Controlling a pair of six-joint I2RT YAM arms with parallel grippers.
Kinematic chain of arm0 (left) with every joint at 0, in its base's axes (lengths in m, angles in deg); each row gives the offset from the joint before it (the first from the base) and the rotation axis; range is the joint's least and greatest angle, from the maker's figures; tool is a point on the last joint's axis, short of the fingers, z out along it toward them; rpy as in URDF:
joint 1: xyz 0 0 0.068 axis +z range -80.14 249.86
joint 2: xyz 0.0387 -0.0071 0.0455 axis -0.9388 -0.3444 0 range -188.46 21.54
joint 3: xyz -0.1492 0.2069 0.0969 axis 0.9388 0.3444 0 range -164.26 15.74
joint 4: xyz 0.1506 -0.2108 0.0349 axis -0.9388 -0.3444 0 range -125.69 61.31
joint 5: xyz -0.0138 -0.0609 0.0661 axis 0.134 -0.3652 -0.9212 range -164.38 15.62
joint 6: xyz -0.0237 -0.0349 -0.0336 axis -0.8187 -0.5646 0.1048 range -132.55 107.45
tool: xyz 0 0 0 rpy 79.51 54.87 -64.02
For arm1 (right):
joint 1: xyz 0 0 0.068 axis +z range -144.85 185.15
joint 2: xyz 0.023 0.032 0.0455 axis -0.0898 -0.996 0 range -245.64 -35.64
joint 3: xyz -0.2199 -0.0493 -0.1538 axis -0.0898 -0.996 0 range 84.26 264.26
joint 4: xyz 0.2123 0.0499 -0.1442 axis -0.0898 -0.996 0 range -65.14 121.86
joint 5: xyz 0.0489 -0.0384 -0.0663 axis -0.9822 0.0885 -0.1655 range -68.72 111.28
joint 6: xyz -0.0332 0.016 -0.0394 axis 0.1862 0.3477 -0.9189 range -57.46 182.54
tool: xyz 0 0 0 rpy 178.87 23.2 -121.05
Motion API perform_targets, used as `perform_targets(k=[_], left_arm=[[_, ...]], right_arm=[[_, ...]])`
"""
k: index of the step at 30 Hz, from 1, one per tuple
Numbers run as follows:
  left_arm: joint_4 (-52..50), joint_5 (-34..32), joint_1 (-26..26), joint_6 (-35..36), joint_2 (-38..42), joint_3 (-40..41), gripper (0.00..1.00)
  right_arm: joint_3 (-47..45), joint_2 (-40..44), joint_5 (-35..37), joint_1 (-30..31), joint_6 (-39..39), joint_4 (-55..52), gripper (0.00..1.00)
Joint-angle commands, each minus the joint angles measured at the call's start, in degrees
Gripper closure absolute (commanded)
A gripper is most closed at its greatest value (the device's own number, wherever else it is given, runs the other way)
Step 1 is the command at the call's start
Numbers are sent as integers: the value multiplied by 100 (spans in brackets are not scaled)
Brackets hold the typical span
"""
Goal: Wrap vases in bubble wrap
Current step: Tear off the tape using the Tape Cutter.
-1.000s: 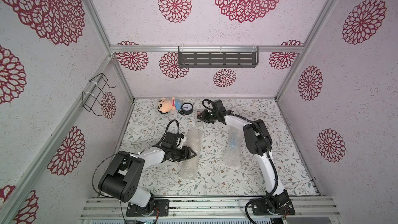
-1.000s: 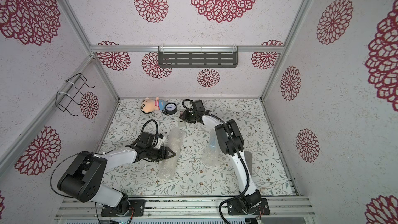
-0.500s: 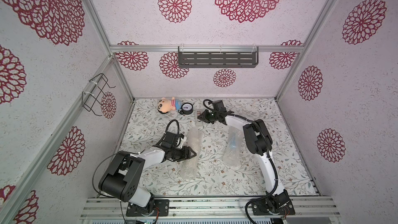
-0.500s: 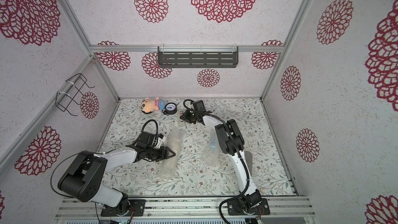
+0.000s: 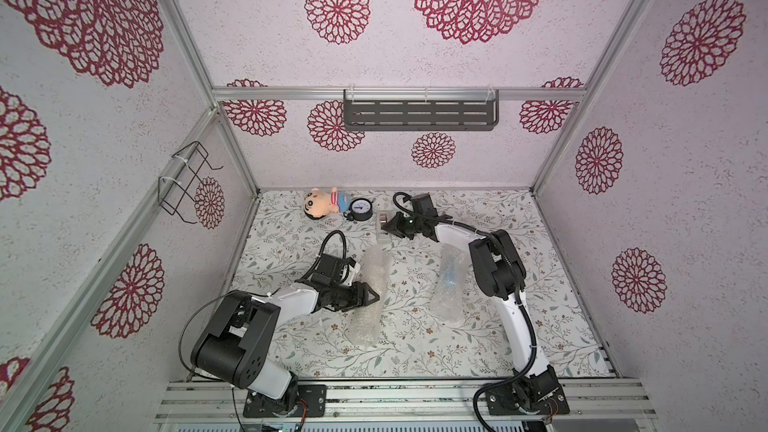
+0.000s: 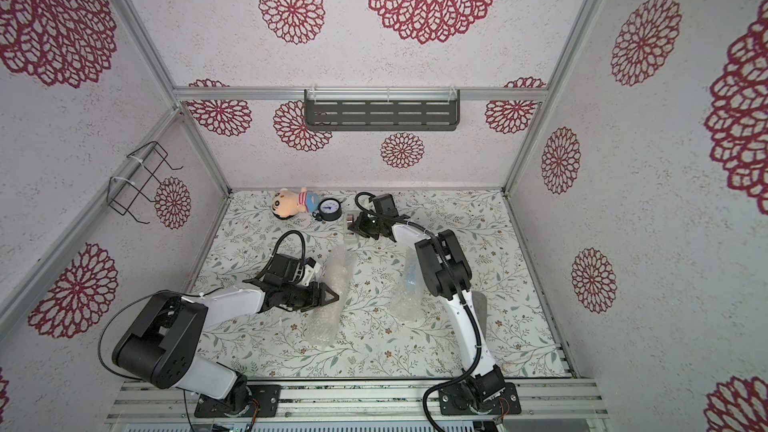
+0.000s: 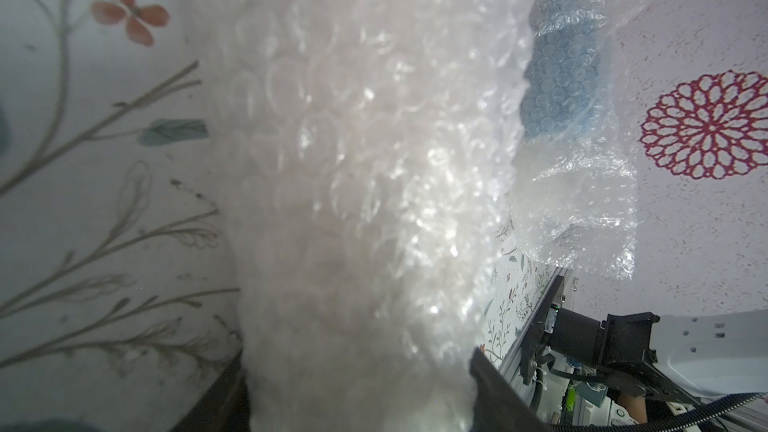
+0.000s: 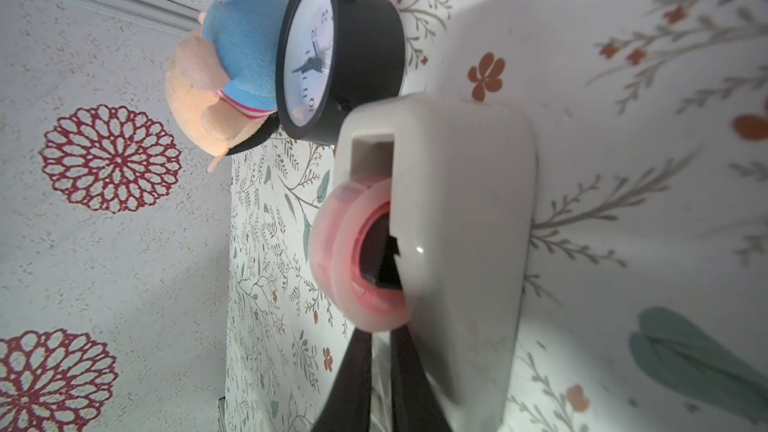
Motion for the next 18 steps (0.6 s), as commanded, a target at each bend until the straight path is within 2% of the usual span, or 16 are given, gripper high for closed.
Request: perform_targets(k=[1, 12, 18], left_arm=[[-190, -412, -2, 111, -225, 46, 52], [-145, -385, -2, 102, -241, 55, 52], [-120, -357, -2, 94, -266, 64, 53]], right_arm=[[-51, 22, -291, 117, 175, 109, 89], [-245, 305, -273, 111, 421, 426, 99], [-384, 477, -394, 106, 585, 690, 100]])
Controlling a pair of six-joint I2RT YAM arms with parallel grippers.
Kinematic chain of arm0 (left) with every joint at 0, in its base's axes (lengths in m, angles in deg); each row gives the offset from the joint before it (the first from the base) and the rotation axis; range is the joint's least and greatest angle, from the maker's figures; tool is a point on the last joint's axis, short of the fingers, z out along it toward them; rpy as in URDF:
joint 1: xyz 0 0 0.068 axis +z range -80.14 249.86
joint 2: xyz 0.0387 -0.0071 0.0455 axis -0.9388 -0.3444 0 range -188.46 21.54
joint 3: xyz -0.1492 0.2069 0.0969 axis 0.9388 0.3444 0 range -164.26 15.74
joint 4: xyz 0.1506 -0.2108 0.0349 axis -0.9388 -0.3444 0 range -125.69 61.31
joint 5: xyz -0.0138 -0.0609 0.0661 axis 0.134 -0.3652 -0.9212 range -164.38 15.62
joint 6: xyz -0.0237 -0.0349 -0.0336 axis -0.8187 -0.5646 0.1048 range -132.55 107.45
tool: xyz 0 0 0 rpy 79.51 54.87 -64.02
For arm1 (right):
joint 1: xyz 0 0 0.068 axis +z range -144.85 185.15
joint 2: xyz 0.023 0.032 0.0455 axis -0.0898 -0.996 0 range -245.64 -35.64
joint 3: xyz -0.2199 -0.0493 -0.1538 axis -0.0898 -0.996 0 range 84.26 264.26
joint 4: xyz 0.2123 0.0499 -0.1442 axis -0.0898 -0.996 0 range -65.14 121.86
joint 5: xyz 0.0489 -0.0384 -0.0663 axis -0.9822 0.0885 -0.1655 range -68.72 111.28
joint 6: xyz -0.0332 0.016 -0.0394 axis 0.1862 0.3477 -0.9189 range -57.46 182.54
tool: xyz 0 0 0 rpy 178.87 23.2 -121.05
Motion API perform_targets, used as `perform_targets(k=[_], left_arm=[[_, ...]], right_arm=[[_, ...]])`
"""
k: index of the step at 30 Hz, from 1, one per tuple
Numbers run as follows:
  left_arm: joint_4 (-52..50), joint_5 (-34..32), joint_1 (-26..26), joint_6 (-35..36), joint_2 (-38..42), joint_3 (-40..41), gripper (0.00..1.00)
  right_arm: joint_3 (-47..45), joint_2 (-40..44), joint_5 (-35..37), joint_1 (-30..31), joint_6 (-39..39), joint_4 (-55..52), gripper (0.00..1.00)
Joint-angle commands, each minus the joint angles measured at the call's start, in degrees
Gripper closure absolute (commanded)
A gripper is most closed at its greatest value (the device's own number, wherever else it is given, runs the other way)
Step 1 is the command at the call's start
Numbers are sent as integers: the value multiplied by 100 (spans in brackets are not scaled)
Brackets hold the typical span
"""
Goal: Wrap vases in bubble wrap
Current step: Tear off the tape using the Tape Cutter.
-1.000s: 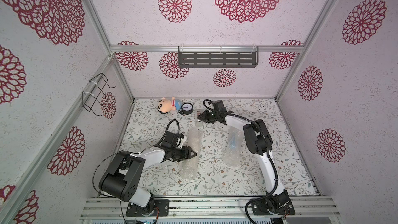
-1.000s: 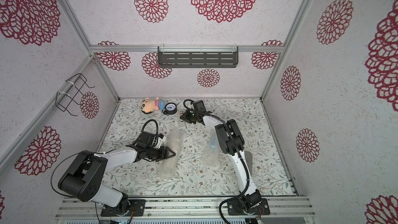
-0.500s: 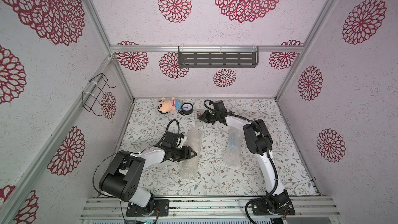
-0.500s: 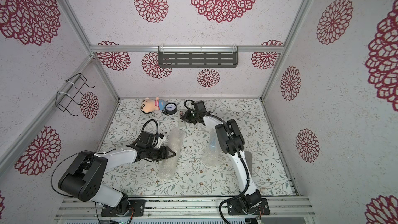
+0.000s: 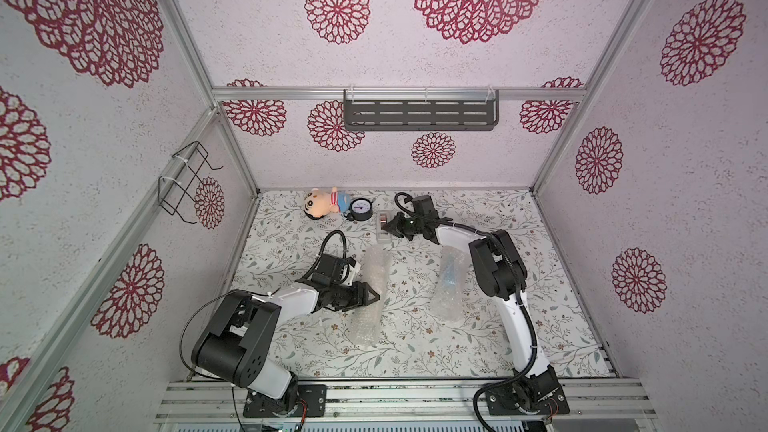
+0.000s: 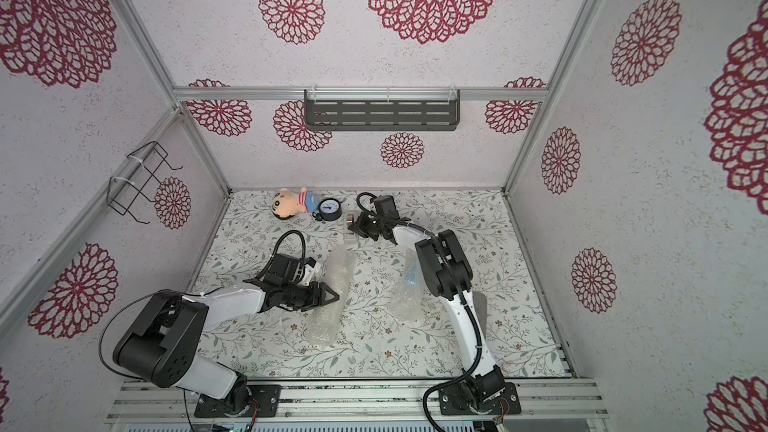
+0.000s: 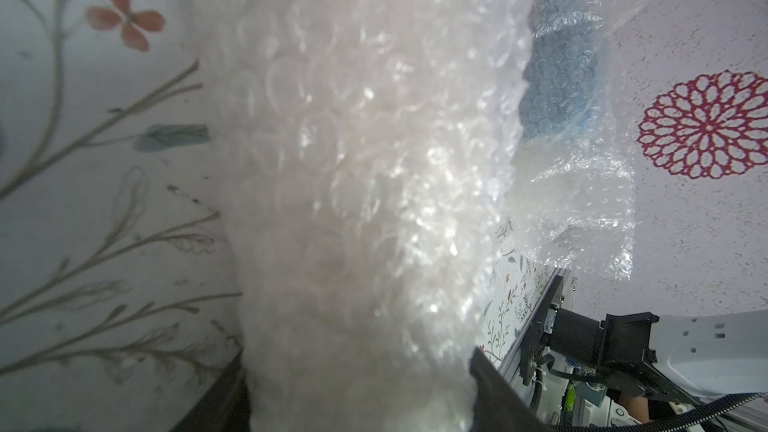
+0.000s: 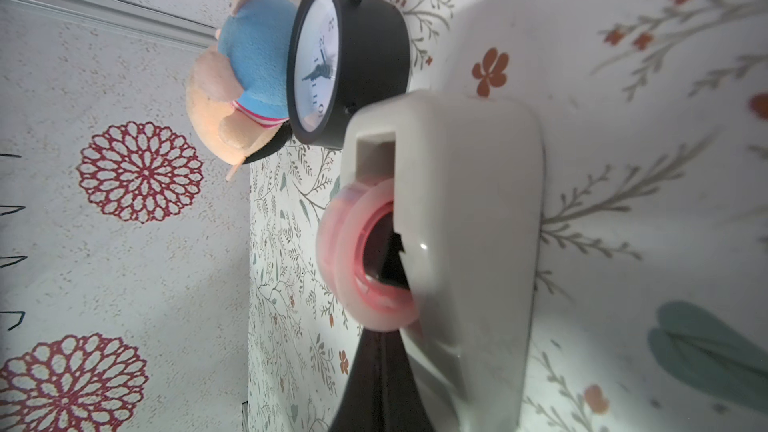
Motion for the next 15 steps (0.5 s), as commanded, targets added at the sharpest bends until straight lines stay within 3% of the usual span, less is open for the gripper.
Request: perform_targets(k=[1, 15], left_arm=[[-181, -388, -6, 96, -233, 72, 53], [-202, -550, -4, -114, -88, 196, 54]], right_arm=[[-121, 449, -309, 114, 179, 196, 100], [-578, 862, -434, 110, 309, 567, 100]])
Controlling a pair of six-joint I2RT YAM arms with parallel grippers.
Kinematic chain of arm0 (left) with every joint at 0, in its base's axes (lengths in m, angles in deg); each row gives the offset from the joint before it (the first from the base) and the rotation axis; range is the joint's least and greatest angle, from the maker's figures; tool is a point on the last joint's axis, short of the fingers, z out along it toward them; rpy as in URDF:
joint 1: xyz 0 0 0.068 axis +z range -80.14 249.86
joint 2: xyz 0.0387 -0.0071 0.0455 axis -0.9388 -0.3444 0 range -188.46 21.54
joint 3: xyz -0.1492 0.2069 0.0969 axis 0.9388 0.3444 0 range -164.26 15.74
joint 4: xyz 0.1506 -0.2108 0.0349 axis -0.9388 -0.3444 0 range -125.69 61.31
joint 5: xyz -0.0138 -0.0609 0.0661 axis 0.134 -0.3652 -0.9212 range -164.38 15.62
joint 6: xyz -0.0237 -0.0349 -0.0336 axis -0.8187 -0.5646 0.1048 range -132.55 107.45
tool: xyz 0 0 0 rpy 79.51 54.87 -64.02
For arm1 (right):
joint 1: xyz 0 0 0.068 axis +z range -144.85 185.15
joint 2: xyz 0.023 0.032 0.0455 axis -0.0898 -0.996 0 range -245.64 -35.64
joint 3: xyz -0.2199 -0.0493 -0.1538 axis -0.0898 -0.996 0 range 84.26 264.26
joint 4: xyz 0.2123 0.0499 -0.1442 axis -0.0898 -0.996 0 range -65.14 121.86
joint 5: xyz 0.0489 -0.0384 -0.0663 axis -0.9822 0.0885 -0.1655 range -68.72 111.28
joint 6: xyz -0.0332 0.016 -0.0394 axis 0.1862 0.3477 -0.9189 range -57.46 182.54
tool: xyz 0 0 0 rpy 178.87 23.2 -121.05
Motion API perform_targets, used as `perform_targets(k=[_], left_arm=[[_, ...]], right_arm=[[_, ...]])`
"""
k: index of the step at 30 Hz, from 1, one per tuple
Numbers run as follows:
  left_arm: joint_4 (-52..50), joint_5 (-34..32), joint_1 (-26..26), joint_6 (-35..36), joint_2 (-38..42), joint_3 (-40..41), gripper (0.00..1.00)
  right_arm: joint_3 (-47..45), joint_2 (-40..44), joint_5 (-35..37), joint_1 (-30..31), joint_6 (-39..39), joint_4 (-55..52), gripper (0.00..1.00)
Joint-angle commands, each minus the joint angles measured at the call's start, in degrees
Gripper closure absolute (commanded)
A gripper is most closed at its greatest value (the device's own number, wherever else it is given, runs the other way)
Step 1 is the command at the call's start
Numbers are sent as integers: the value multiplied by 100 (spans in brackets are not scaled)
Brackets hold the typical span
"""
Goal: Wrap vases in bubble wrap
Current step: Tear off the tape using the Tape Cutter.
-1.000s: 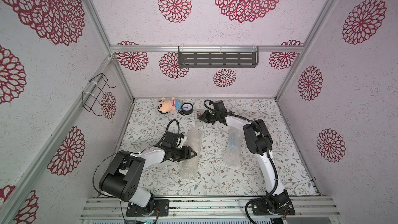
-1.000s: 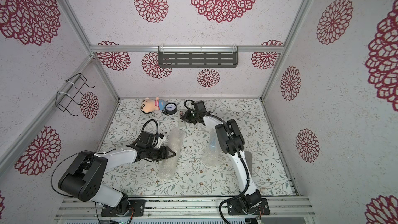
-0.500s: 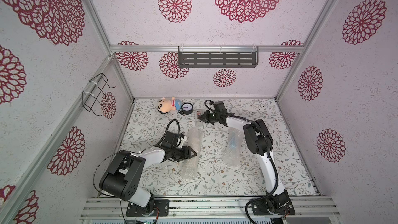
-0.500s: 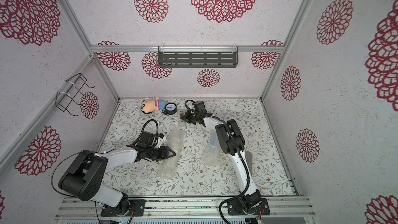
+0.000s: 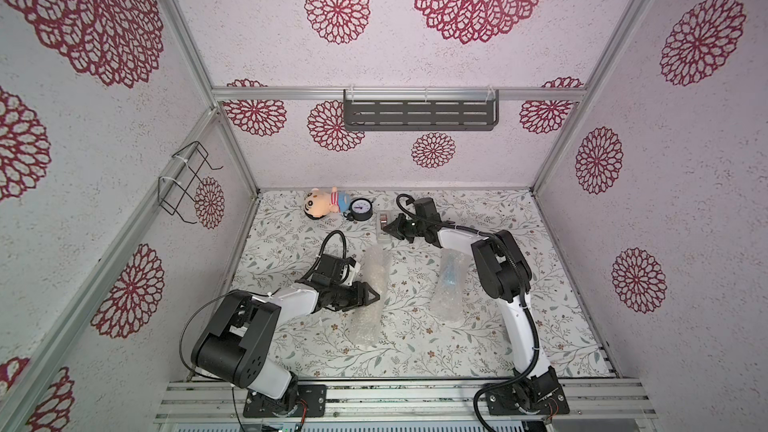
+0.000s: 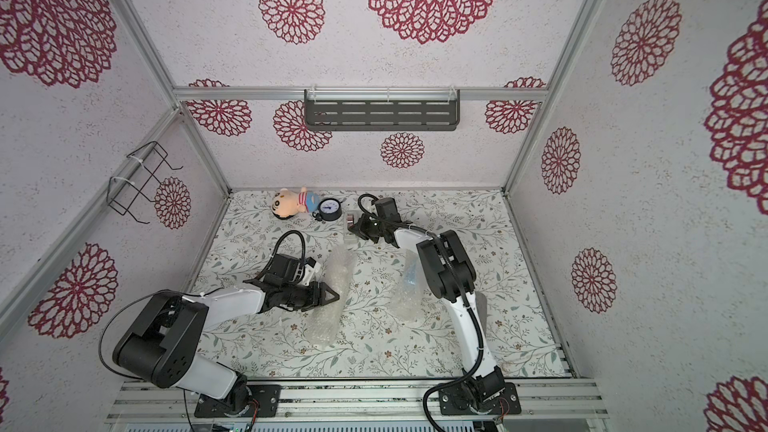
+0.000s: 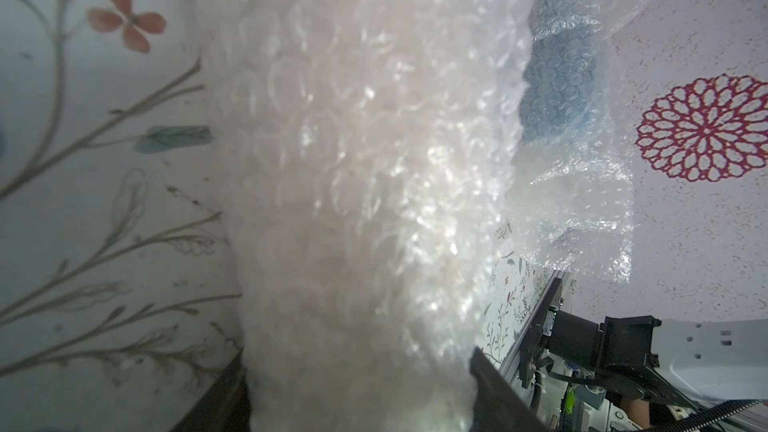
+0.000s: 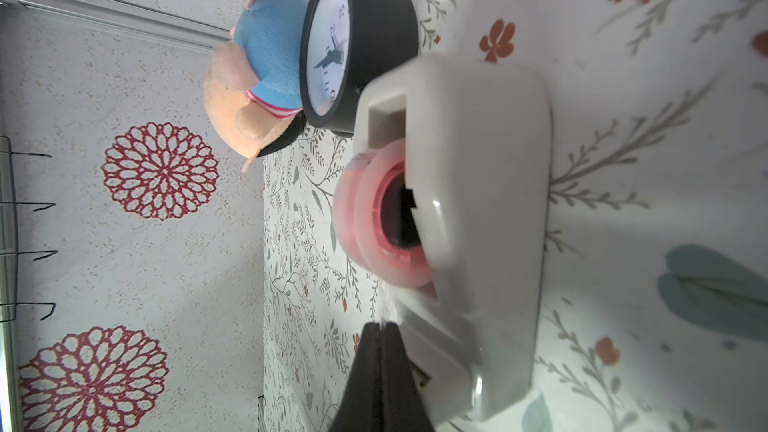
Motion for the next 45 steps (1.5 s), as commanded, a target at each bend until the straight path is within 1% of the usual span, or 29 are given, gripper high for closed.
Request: perform_targets(k=[1, 6, 16, 22, 25, 29, 33, 45], left_arm=[[-262, -514, -2, -48, -112, 168, 54], [-254, -557, -4, -115, -66, 228, 55], [-227, -591, -2, -258, 84, 369, 55], [-279, -652, -3, -328, 235, 446, 55], [-280, -654, -6, -333, 204, 465, 55], [-228, -620, -6, -349, 199, 501, 56], [-280, -609, -2, -329, 166, 518, 56], [-315, -601, -2, -311, 185, 510, 55]], right_arm=[[-36, 532, -407, 87, 86, 191, 100], [-315, 698, -414, 93, 178, 430, 100], [-576, 941, -457, 110, 289, 683, 100], [-807, 1134, -291, 141, 194, 596, 100], [-947, 1147, -184, 168, 150, 543, 100], [-1110, 1103, -249, 215, 277, 767, 100], [-1147, 1126, -81, 267, 44, 485, 100], [-1294, 1003, 43, 353, -129, 296, 100]])
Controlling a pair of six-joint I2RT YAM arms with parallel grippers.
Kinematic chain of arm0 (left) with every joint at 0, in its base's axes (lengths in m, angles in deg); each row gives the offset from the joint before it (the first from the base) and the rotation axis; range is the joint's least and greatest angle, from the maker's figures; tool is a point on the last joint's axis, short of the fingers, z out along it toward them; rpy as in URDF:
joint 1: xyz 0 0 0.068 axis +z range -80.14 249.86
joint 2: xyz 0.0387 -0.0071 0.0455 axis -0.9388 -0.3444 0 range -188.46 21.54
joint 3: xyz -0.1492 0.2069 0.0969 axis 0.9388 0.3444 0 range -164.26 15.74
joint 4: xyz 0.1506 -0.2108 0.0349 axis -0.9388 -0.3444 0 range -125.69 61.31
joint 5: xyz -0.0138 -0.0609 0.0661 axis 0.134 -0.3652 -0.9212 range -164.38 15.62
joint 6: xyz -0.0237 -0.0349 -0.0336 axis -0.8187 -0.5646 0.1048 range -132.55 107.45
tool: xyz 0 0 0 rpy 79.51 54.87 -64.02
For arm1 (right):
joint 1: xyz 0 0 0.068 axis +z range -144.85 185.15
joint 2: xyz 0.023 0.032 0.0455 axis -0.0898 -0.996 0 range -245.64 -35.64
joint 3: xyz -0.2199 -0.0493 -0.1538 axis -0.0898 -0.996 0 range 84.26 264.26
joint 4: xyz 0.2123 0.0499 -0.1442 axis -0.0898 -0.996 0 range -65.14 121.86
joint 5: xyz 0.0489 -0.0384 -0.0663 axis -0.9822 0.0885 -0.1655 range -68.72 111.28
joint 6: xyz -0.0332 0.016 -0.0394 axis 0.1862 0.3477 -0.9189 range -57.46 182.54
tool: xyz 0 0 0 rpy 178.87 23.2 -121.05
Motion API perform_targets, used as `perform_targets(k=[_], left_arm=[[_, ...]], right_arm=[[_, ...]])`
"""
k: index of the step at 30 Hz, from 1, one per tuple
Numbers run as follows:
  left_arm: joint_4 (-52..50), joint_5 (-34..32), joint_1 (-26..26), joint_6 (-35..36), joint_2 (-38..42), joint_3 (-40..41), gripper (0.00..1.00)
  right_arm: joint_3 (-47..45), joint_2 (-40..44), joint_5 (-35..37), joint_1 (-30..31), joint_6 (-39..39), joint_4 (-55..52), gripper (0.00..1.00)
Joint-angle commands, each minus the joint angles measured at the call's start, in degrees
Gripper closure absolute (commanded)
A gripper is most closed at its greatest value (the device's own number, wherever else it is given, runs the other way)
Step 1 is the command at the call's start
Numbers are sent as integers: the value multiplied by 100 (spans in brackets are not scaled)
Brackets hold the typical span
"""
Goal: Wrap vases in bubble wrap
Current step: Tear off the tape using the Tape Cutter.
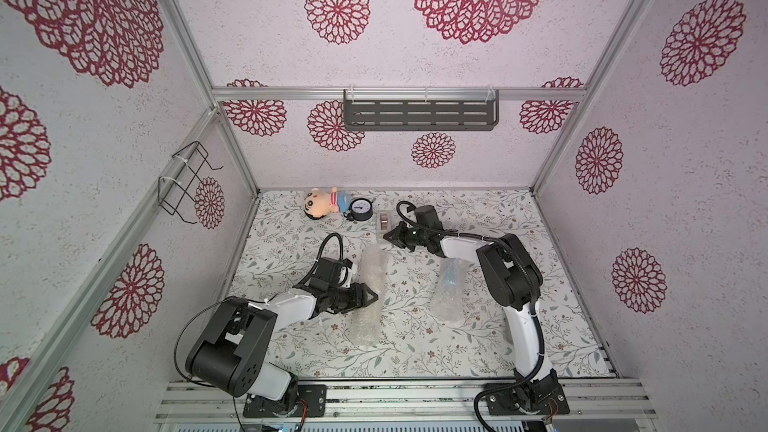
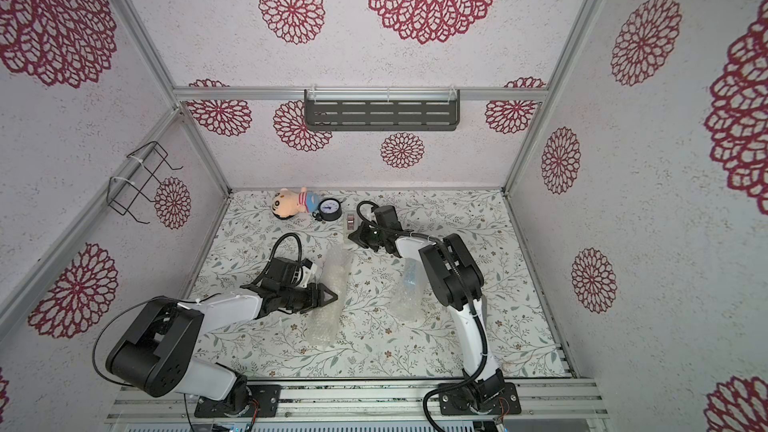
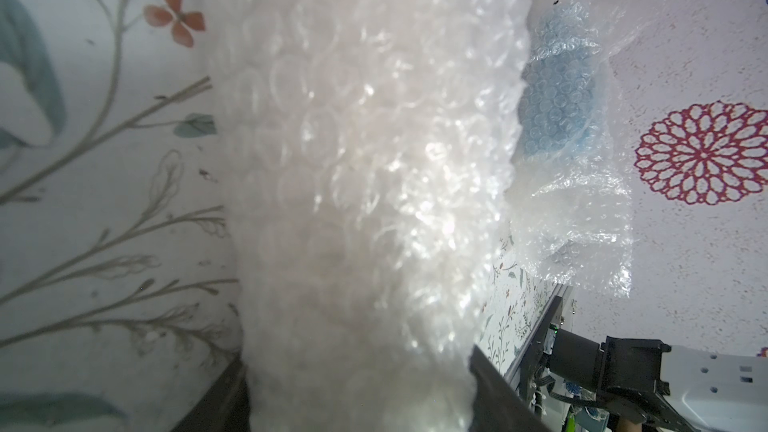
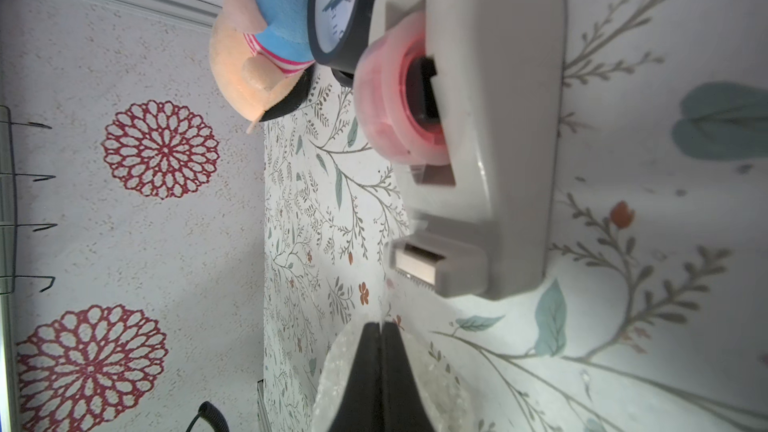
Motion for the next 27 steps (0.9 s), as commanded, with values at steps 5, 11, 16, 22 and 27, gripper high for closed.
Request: perform_targets(k=[5, 11, 16, 22, 27], left_arm=[[-584, -376, 7, 22, -89, 204, 56], [-588, -368, 7, 32, -130, 169, 55], [-579, -385, 5, 36, -131, 177, 56], [-533, -350, 7, 20, -157, 195, 56], [-536, -349, 6, 8, -115, 195, 56]], right_arm=[[-152, 256, -169, 160, -198, -187, 100], [-115, 148, -140, 178, -192, -186, 100], [-92, -12, -53, 204, -266, -290, 100], [11, -172, 202, 213, -467, -512, 100], [174, -382, 426, 204, -599, -666, 100]])
